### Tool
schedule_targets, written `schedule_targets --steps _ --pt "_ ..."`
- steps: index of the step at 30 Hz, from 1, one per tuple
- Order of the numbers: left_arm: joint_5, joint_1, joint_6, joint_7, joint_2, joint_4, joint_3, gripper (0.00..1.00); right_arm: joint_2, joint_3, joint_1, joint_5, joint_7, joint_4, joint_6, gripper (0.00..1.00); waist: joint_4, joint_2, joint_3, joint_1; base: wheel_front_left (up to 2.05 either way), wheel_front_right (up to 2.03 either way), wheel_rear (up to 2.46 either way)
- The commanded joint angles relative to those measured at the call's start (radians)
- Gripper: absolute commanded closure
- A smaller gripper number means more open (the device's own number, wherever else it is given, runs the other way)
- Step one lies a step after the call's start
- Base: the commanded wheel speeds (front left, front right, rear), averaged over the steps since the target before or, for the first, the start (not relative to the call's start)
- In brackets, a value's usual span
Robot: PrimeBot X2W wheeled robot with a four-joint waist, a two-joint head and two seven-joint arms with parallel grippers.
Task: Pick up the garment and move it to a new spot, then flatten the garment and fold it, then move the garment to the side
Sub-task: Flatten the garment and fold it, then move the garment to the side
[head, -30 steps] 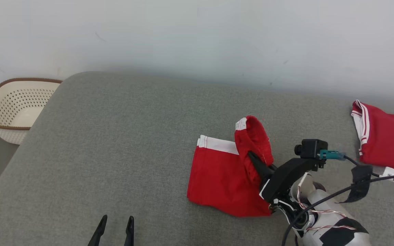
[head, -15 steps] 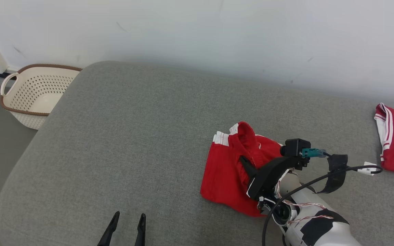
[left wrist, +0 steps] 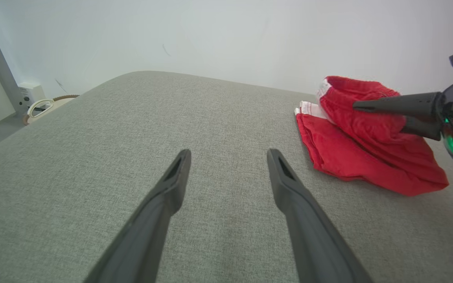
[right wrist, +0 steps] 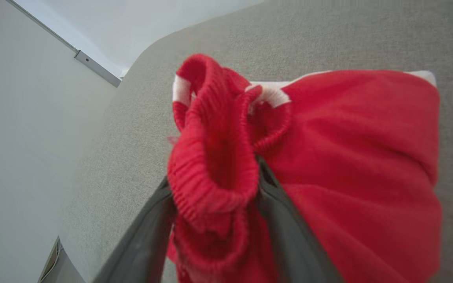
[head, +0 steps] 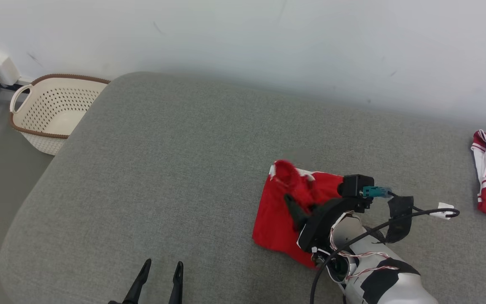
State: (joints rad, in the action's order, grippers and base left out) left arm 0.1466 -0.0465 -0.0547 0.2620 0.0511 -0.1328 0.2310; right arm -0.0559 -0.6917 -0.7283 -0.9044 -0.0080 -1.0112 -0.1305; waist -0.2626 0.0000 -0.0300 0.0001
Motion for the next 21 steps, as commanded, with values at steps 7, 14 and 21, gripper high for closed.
schedule_targets --steps 7,14,21 --pt "-0.007 0.019 0.000 0.003 0.000 0.003 -0.033 0.00 -0.042 -0.040 0.028 -0.028 -0.107 0.120 0.000 0.00 0.034 0.0000 0.016 -0.0001 0.00 0.00 0.00" --pt "-0.020 0.043 0.004 0.003 0.000 0.018 -0.060 0.00 -0.152 -0.047 0.055 0.023 -0.214 0.191 0.000 0.00 0.060 0.0000 0.027 -0.0001 0.00 0.00 0.00" --pt "-0.030 0.050 0.015 0.003 0.002 0.023 -0.083 0.00 -0.202 -0.004 0.093 0.089 -0.247 0.150 0.000 0.00 0.073 0.0000 0.028 -0.0001 0.00 0.00 0.00"
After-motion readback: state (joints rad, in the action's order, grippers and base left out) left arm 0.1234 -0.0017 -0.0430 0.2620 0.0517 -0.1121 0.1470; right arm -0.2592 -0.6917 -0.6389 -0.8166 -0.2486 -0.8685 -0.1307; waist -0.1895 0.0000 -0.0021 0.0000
